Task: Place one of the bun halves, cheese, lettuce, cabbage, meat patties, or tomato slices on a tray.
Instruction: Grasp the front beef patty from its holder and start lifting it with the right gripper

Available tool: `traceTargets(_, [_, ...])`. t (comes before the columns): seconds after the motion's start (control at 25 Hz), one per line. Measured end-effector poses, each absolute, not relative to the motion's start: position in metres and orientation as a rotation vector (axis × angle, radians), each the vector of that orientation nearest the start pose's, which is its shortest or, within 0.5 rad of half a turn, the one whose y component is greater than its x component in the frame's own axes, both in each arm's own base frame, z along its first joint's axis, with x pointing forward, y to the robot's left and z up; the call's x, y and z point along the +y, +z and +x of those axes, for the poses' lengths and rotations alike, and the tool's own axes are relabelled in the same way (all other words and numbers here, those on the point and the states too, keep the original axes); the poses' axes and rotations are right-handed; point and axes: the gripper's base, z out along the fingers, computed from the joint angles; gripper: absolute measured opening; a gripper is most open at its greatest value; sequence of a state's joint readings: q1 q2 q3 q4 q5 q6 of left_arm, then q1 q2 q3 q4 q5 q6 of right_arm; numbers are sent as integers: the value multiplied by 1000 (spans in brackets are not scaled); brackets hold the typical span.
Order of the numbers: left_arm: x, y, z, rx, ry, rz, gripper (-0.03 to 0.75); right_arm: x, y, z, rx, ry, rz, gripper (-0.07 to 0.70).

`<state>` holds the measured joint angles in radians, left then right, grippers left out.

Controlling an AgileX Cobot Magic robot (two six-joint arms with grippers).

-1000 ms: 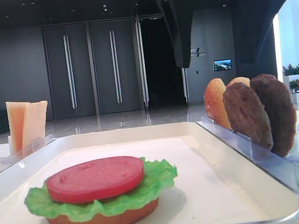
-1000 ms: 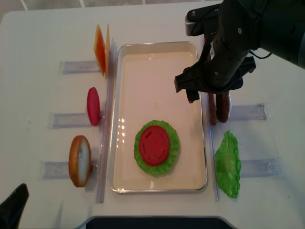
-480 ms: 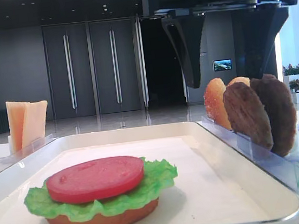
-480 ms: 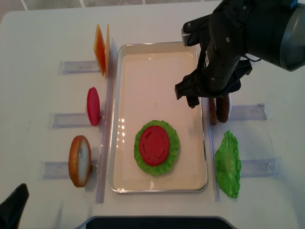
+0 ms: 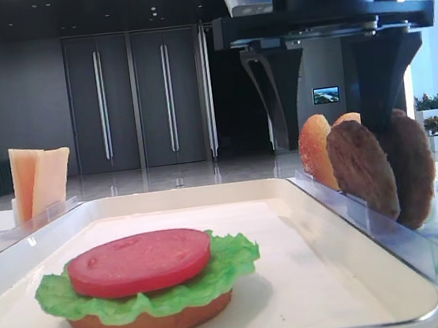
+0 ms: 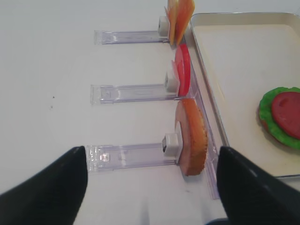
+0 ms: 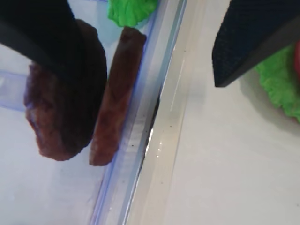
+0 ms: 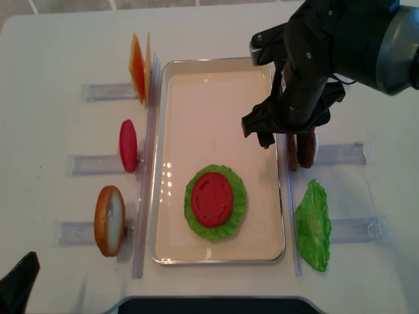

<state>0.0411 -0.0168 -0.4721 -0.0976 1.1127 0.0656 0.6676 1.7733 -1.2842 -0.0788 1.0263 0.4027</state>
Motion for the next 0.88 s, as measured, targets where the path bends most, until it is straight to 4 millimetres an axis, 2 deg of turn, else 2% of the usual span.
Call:
traceTargets(0.32, [-8, 266, -6, 2103, -55, 33, 660, 212, 215, 279, 2964, 5, -472, 549])
traceTargets(0.6, [-8, 266, -6, 2103, -56, 33, 660, 209, 215, 282, 2931, -56, -495, 445])
traceTargets(0.88, [-8, 266, -6, 2103, -56, 33, 660, 208, 212, 284, 2922, -91, -505, 401])
